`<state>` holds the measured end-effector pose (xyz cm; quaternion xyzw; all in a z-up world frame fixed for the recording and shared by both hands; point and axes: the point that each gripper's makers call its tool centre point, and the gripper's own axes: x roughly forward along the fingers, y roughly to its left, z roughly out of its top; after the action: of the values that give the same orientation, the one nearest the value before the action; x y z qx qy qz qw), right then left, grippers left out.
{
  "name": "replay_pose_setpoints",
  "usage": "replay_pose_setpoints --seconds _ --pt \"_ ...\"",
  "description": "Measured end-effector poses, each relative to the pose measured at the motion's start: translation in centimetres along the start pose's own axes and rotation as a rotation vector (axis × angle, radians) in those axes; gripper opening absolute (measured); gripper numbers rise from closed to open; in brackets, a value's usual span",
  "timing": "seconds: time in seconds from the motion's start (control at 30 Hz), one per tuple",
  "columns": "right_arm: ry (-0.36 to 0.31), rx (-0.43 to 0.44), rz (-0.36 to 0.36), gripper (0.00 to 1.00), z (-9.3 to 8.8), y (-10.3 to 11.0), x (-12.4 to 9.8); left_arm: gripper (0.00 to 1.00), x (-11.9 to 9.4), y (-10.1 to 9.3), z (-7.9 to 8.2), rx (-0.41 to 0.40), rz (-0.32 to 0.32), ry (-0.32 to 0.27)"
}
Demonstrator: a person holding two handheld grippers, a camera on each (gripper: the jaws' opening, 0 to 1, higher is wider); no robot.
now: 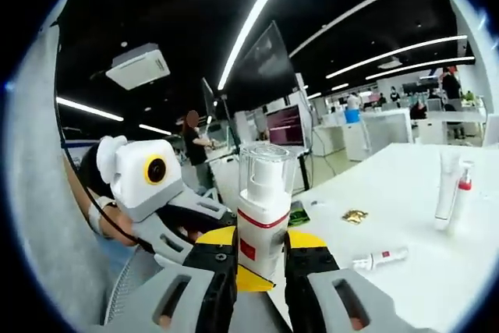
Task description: Arrange the skincare products in the storage area until every visible bottle or jar stands upright without overlapping.
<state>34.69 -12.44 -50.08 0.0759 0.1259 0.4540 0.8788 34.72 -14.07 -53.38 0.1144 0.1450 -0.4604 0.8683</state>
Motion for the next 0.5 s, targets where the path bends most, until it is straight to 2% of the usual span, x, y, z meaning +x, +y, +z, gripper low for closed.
replay_pose_setpoints --seconds 0.17,0.27,0.37,0.5 --pt "-0.016 -0.001 -0.011 0.15 0.27 -0.26 -0.16 0.22 0.05 0.13 0.11 0.024 0.005 -0.005" --pt "-0.037 0.0 -0.023 0.15 0.65 -0.58 -0.4 0.21 0.02 -0.13 -0.38 0.035 -0.011 0.023" --pt "-0.044 0.005 -0.035 0.15 0.72 -0.85 -0.51 0.23 0.05 -0.28 -0.38 0.039 -0.019 0.024" --pt "-0.046 -0.027 -0.051 0.15 0.89 -0.9 -0.6 0.23 0.0 -0.25 -0.42 0.046 -0.025 0.03"
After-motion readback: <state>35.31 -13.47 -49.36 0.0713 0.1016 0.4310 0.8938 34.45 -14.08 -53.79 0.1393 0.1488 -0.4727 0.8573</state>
